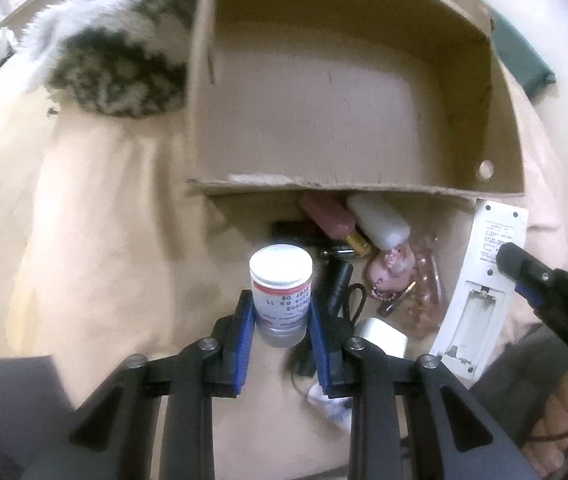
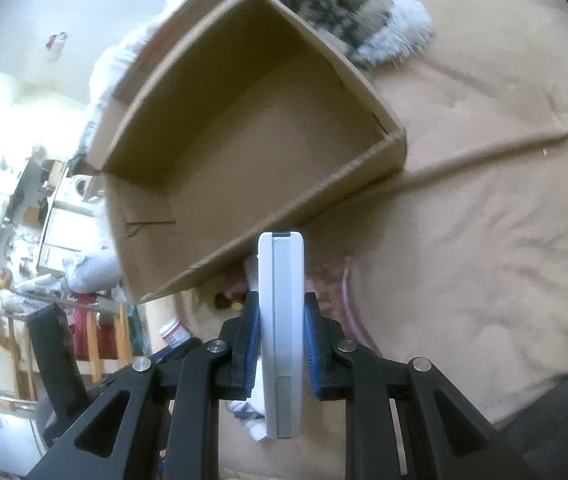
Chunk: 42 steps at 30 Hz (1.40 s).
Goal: Organize rigid objects
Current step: 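Carry both items into the box and stand the charger upright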
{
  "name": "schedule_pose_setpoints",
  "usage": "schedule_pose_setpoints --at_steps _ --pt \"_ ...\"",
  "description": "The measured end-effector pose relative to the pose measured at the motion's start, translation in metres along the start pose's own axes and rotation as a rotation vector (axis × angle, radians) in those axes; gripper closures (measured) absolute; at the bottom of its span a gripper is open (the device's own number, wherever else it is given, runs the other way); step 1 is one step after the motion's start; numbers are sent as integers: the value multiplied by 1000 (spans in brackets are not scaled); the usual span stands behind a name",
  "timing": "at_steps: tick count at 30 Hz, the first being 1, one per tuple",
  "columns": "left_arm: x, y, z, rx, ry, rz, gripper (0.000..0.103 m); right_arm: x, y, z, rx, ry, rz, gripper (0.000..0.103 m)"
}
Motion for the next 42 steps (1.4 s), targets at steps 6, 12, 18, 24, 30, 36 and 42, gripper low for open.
schedule_pose_setpoints --at_steps 6,12,18,24,30,36,42 --pt "9 38 -1 -93 20 21 79 25 21 9 -21 92 26 81" --pt "18 66 27 -160 14 9 79 57 41 36 -64 197 52 81" --pt "19 70 63 -175 -26 25 79 76 35 74 -106 290 32 81" --pt "9 37 91 -141 -61 47 79 67 -1 111 -94 281 12 81" --pt "8 1 96 -90 -44 21 79 55 -56 125 5 284 99 81" --pt "-2 -8 97 -111 -106 64 79 54 -87 125 54 326 45 81" --pt "-4 -12 100 -91 -98 49 79 53 -109 116 118 364 -17 81"
Point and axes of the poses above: each gripper's, at about its wrist camera, not at the fingertips, and y roughly against the way its jaws point, x to its left, z to its top, the point moved 3 cm from there along -y, roughly the way its jaws point, and after that the axes turned 5 degrees about z, right-handed, at the moved point
